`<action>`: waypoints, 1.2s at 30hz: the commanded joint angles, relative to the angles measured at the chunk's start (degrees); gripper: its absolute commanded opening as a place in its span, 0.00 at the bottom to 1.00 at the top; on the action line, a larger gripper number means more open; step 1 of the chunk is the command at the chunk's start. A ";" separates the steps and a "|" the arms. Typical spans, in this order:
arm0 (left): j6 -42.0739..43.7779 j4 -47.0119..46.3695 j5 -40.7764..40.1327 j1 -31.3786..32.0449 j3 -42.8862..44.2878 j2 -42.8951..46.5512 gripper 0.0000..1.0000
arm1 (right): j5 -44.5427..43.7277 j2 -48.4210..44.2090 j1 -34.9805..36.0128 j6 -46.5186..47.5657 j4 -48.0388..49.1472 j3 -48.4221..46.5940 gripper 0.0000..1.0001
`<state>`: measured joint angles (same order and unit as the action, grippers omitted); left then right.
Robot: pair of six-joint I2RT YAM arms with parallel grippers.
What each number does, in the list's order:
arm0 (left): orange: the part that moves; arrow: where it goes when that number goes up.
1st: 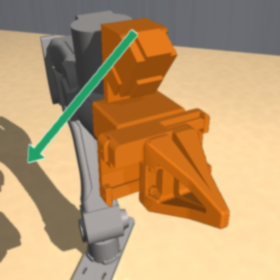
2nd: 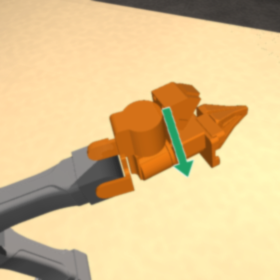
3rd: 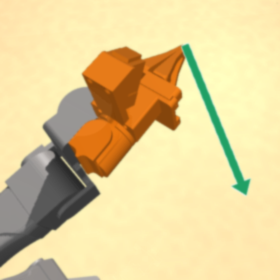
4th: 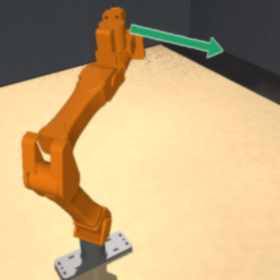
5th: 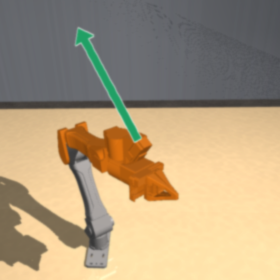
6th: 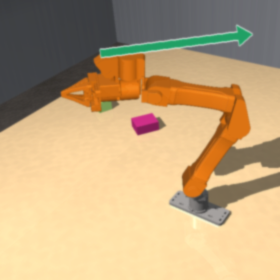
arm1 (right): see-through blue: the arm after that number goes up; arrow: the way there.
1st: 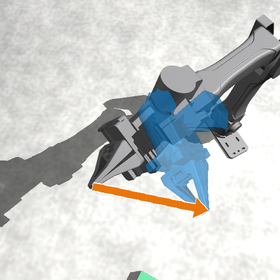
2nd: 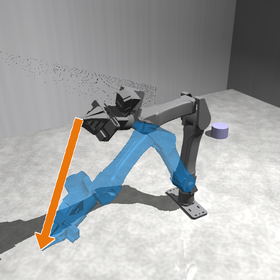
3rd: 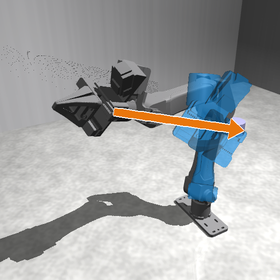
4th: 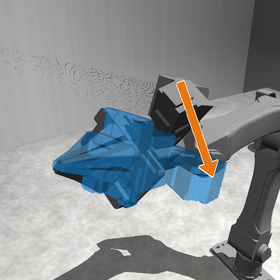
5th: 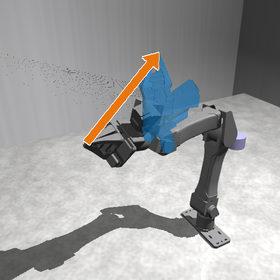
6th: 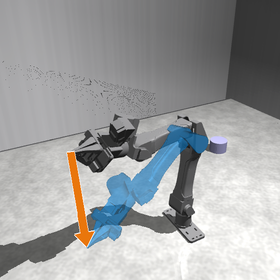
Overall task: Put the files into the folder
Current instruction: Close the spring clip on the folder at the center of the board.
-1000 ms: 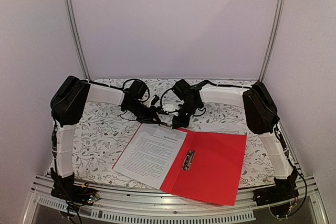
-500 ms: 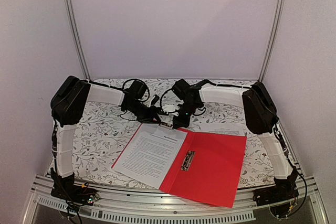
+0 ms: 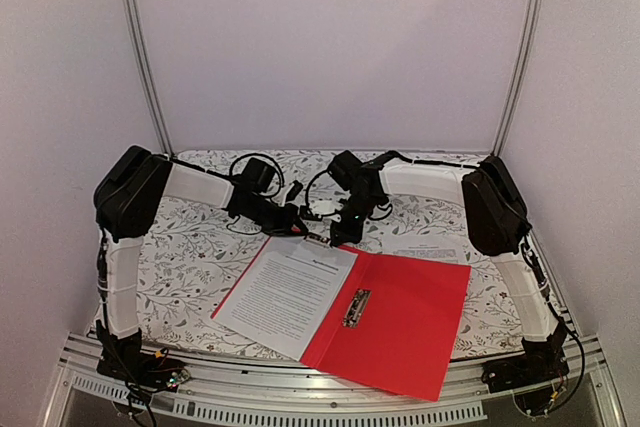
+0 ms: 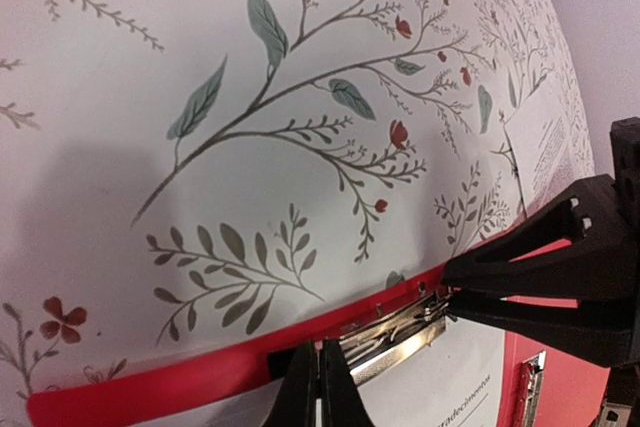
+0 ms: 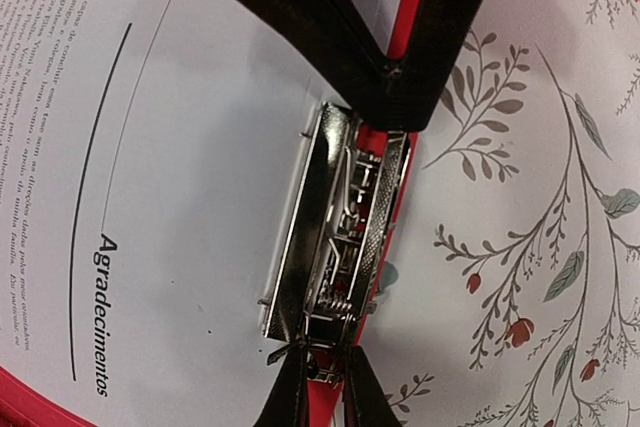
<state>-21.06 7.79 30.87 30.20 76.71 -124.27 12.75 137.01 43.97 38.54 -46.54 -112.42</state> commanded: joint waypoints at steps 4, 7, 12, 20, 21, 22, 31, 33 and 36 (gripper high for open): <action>0.02 3.54 0.28 0.75 -4.08 -0.54 0.00 | -0.82 4.14 1.37 1.01 -5.66 1.59 0.00; -0.12 3.05 1.25 0.65 -4.56 0.30 0.00 | -0.84 4.14 1.31 1.22 -5.70 1.51 0.00; -0.20 2.57 2.34 0.65 -5.26 1.65 0.00 | -1.11 4.19 1.38 1.68 -6.23 1.39 0.00; -0.57 0.72 3.07 0.65 -7.98 3.77 0.00 | -1.56 5.25 1.36 2.63 -7.84 -0.70 0.00; -0.56 0.45 3.20 0.65 -8.24 3.91 0.00 | -1.76 5.41 1.36 2.67 -7.92 -0.85 0.00; -0.63 0.20 3.41 0.65 -8.48 4.11 0.00 | -1.81 5.50 1.36 2.74 -7.96 -0.99 0.00; -0.56 -0.46 3.93 0.65 -9.35 5.17 0.16 | -1.86 6.05 1.28 2.93 -8.29 -1.94 0.00; -0.32 -0.41 3.87 0.65 -9.66 5.73 0.20 | -1.94 6.15 1.25 3.02 -8.30 -2.21 0.00; -0.28 -0.77 3.43 0.42 -10.51 6.87 0.26 | -1.90 6.25 1.12 3.09 -8.43 -2.58 0.00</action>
<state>-22.02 3.90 35.42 30.37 68.42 -119.22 14.09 138.17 44.99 40.14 -52.23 -115.90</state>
